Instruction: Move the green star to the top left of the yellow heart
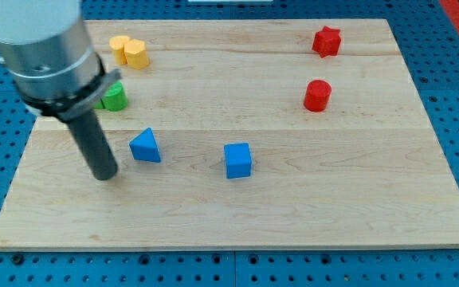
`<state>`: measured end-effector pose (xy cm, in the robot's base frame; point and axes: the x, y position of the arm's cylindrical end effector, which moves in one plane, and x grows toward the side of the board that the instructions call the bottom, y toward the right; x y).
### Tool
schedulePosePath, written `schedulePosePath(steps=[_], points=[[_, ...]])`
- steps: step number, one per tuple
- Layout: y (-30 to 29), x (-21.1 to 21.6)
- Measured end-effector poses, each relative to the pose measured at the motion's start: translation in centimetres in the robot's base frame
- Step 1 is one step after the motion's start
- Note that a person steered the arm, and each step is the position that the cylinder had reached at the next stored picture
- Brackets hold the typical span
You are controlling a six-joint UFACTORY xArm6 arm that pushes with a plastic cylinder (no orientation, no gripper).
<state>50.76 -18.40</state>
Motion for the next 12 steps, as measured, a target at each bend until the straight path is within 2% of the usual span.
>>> schedulePosePath(steps=[1,2,3,7,10,12], points=[[-3.8,-4.0],[-4.8,-6.5],[-3.6,-8.3],[-3.3,-19.8],[-2.4,-23.6],[1.2,-25.6]])
